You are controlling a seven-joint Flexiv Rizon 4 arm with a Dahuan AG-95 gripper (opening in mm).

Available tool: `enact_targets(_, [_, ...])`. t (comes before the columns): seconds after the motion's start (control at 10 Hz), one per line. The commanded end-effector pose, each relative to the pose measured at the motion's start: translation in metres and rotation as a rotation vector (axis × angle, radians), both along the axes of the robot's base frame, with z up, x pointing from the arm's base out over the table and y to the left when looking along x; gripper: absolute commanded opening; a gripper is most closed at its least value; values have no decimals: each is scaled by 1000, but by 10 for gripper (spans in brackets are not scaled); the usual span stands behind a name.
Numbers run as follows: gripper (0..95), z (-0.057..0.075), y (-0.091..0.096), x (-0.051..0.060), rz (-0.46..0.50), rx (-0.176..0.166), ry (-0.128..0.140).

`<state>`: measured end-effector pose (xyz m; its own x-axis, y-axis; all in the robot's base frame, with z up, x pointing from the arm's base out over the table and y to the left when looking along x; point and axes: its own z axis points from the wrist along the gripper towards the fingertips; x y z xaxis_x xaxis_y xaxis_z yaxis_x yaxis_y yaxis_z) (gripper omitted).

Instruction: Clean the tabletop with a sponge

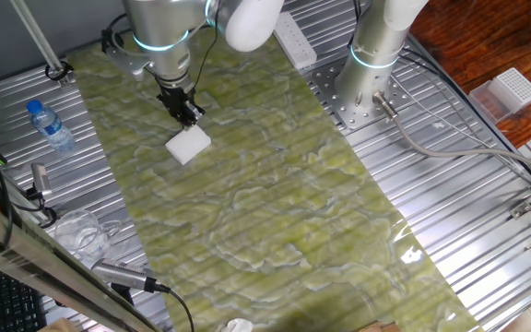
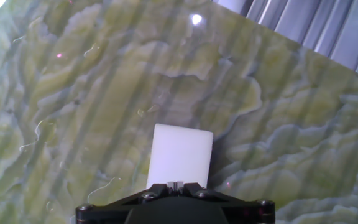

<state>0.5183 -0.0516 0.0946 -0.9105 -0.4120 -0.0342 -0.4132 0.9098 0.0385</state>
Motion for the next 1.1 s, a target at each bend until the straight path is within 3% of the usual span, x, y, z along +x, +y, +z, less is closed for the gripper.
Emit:
enact_targets(0.1, [950, -1, 1, 1, 17, -15, -5])
enact_targets(0.4, [950, -13, -5, 6, 45, -33, -5])
enact_targets(0.9, [950, -35, -11, 16, 81, -33, -11])
enact_targets(1.0, [760, -37, -10, 17, 80, -35, -10])
enact_targets(1.1, [760, -40, -10, 18, 77, -37, -9])
